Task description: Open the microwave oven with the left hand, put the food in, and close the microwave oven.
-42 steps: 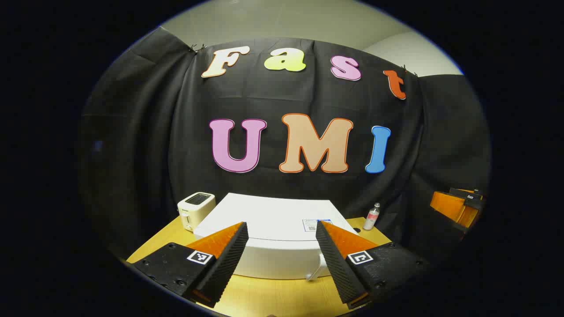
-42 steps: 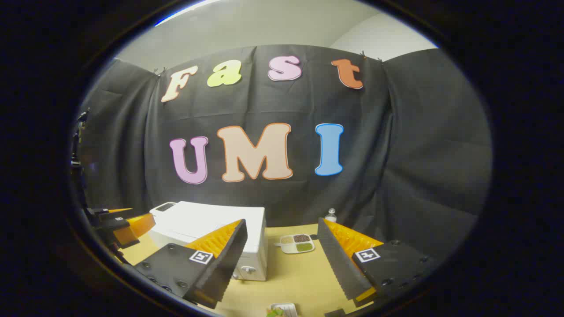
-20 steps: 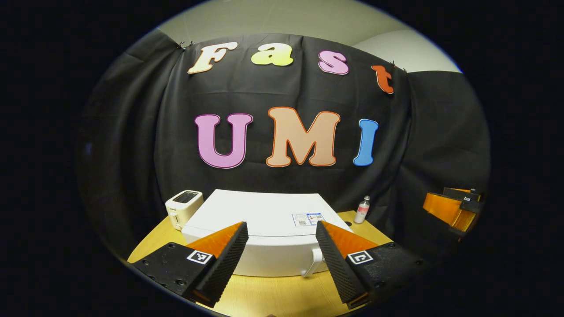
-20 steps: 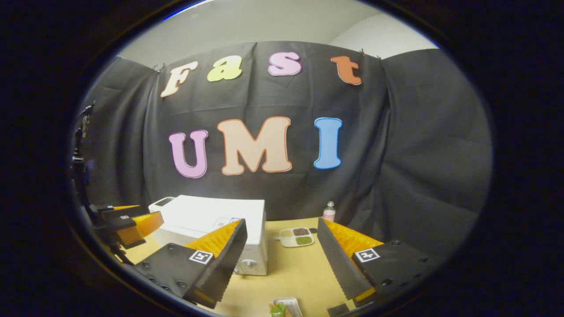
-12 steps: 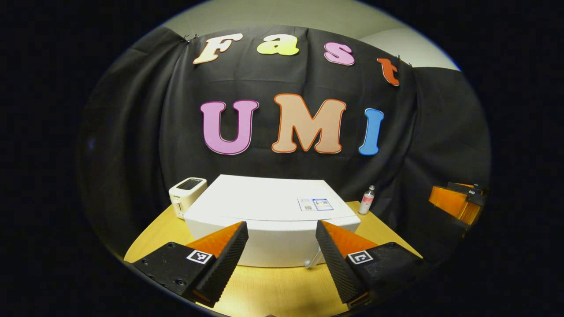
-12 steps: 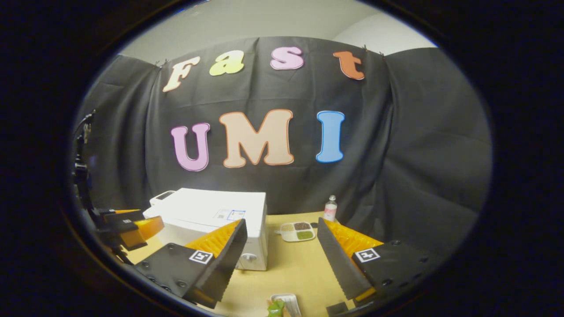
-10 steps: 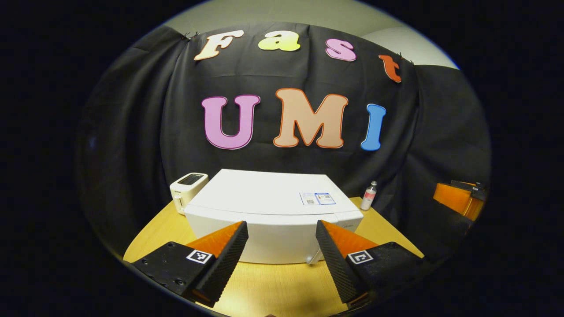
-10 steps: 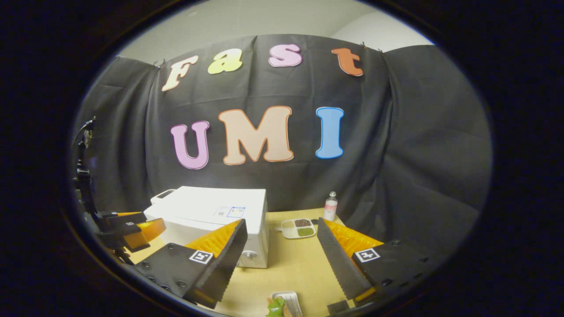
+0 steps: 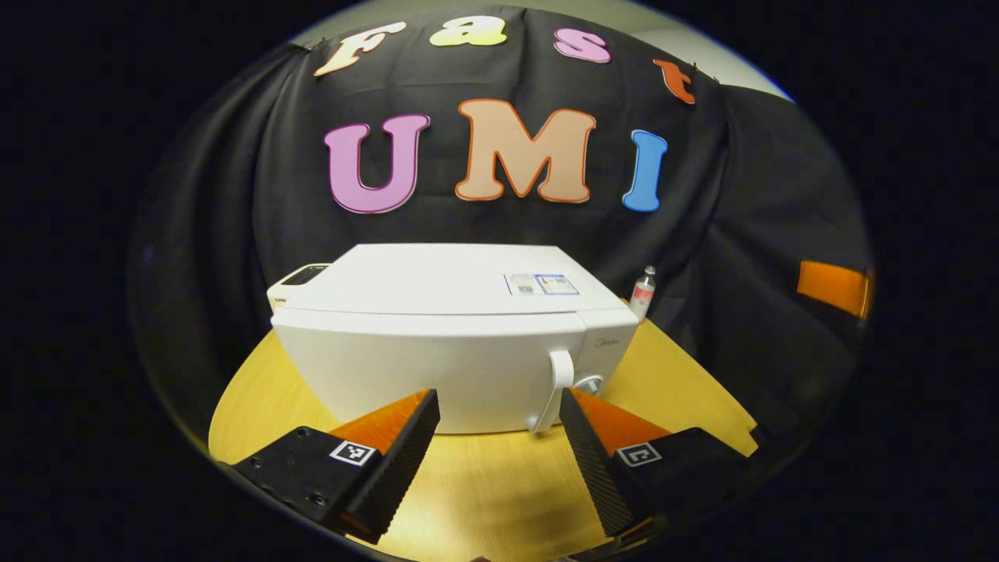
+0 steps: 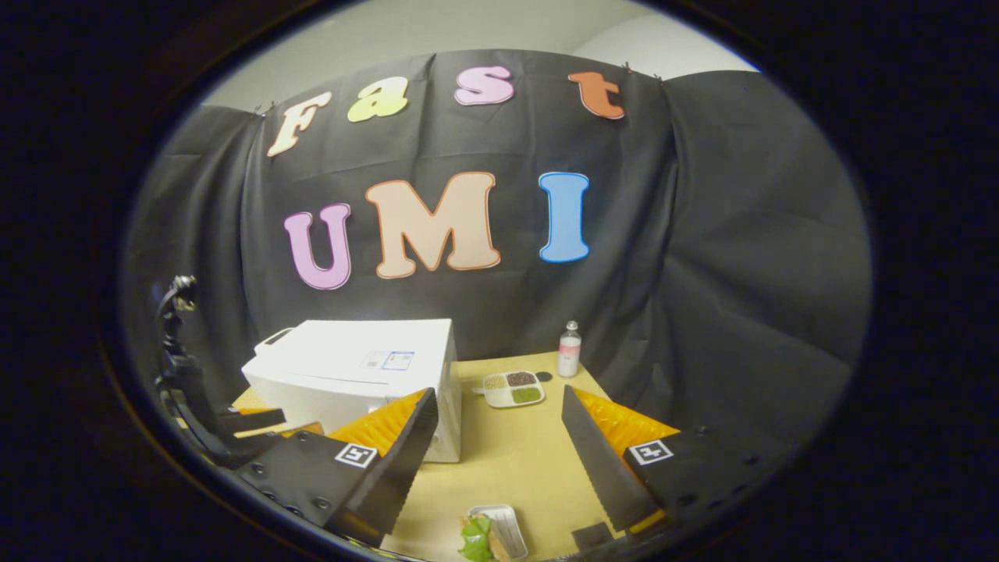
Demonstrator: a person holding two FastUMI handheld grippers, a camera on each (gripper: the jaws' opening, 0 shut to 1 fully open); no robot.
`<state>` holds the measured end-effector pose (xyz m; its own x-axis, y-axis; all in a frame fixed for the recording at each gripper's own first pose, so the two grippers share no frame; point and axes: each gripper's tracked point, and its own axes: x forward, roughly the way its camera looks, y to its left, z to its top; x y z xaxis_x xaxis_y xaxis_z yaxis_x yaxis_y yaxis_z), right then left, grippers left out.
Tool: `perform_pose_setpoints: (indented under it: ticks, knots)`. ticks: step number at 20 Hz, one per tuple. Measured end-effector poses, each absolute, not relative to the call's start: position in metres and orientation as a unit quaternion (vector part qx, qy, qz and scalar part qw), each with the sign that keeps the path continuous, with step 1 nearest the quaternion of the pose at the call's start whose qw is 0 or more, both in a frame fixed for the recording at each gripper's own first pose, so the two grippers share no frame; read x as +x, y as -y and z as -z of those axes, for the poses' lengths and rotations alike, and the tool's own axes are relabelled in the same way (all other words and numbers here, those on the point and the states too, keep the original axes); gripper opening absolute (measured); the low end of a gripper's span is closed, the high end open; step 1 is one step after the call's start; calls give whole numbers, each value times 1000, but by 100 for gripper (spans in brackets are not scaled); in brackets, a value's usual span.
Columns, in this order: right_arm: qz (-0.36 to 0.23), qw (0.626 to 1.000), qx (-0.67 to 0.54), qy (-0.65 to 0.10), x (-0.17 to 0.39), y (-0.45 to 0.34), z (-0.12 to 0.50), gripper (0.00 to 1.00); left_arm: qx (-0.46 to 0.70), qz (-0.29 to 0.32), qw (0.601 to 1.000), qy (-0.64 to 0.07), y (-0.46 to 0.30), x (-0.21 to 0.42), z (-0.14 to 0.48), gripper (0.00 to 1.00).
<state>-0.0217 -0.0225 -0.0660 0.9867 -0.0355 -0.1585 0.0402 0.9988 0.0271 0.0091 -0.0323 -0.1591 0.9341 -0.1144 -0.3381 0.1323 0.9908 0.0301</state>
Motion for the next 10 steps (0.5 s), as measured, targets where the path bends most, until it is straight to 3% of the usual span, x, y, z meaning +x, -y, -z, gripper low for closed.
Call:
perform_pose_setpoints:
  ticks: [4,8,10]
  knots:
    - [32,996,20,-86,-25,33,71,96,37,84,976,-198,52,22,197,100]
    - [55,994,16,-93,-27,52,75,100,53,97,969,-220,69,37,231,96]
    - [63,993,16,-93,-27,61,75,96,55,96,966,-235,74,44,246,96]
